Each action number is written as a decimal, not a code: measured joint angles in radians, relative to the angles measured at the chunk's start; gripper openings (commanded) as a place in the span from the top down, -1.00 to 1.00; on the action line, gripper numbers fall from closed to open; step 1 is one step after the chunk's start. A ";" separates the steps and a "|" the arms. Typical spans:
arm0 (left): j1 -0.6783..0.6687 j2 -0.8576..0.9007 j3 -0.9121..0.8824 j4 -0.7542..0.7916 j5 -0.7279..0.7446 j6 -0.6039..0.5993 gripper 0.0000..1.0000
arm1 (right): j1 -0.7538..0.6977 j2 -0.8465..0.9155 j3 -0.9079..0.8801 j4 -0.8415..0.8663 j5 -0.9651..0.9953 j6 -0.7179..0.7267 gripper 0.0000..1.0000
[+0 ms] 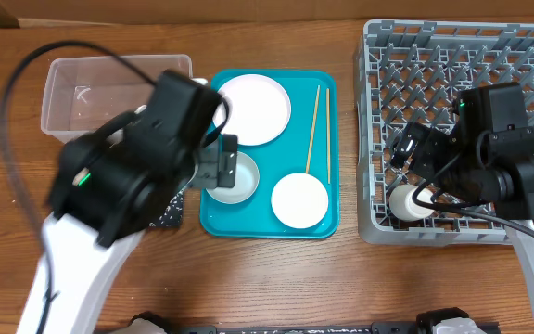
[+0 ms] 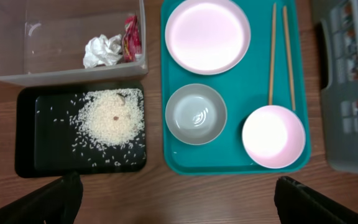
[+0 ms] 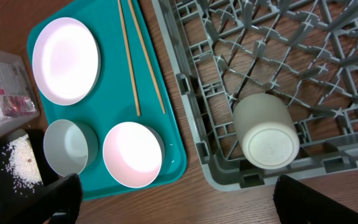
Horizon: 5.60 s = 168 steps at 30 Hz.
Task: Sort waste into correct bins and load items into the dishwasher
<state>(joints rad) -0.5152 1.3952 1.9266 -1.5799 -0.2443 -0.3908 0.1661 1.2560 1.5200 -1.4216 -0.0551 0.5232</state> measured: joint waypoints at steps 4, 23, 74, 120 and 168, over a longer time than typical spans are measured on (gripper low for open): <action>0.000 -0.039 0.005 -0.006 0.010 0.000 -1.00 | 0.000 0.000 0.000 0.000 0.000 0.000 -1.00; 0.191 -0.313 -0.354 0.640 0.102 0.352 -1.00 | 0.000 0.000 0.000 0.000 0.000 0.000 -1.00; 0.407 -1.380 -1.918 1.504 0.208 0.477 -1.00 | 0.000 0.000 0.000 0.000 0.000 0.000 -1.00; 0.407 -1.380 -1.918 1.504 0.211 0.477 -1.00 | 0.277 0.787 -0.064 0.776 0.164 -0.054 0.07; 0.407 -1.380 -1.918 1.504 0.211 0.477 -1.00 | 0.036 0.531 0.079 0.532 0.196 -0.367 0.92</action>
<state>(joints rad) -0.1085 0.0151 0.0090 -0.0761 -0.0330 0.0864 0.2020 1.7874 1.5986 -0.8898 0.1413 0.1558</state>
